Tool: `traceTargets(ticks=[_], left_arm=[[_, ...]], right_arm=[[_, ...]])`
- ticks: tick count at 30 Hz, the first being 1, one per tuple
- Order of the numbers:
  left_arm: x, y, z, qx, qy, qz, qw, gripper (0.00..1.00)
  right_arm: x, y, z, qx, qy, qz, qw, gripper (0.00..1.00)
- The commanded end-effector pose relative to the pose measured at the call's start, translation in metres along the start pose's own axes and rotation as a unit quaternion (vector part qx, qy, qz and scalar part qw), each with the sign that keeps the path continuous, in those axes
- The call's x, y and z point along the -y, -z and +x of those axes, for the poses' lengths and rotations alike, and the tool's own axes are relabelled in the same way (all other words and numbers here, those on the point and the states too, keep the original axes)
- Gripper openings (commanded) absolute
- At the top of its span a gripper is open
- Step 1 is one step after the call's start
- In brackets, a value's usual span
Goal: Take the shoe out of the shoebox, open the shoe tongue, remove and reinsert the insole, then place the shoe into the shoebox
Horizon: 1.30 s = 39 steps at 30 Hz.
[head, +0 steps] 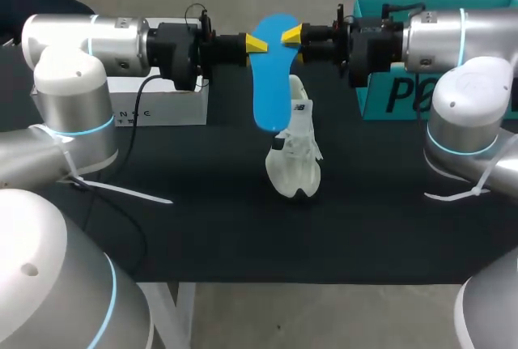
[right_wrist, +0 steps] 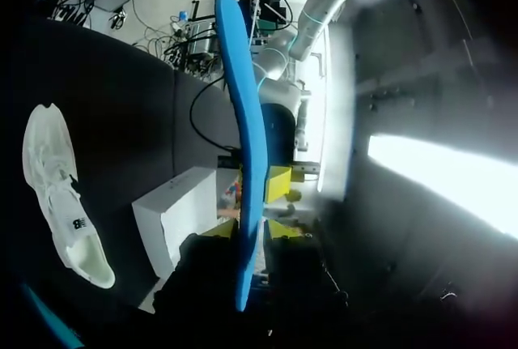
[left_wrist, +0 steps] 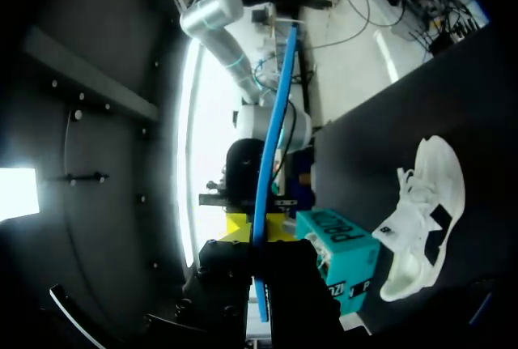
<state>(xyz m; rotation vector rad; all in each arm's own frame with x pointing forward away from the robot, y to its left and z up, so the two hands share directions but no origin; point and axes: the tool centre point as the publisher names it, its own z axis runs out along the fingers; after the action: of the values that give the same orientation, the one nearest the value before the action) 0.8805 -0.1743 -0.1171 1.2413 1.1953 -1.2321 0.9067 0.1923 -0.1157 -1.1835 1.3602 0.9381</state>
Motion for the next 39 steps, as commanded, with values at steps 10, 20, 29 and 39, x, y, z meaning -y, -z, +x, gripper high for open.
traceTargets(ticks=[10,20,29,39], left_arm=[[-0.001,-0.001,0.0,0.0,-0.001,0.0,1.0,0.04],[-0.001,0.01,0.0,-0.008,-0.007,0.004,1.0,1.0],[0.002,0.048,0.0,-0.102,0.021,-0.006,0.995,1.0],[0.02,0.104,0.006,-0.233,0.104,0.018,0.967,1.0]], right_arm=[[0.001,-0.005,0.002,-0.002,-0.004,-0.001,1.0,0.0],[0.002,-0.002,0.002,-0.001,-0.01,-0.002,1.0,0.0],[0.004,0.006,0.002,-0.016,-0.01,-0.004,1.0,0.0],[0.005,0.012,0.003,-0.027,-0.01,-0.005,1.0,0.0]])
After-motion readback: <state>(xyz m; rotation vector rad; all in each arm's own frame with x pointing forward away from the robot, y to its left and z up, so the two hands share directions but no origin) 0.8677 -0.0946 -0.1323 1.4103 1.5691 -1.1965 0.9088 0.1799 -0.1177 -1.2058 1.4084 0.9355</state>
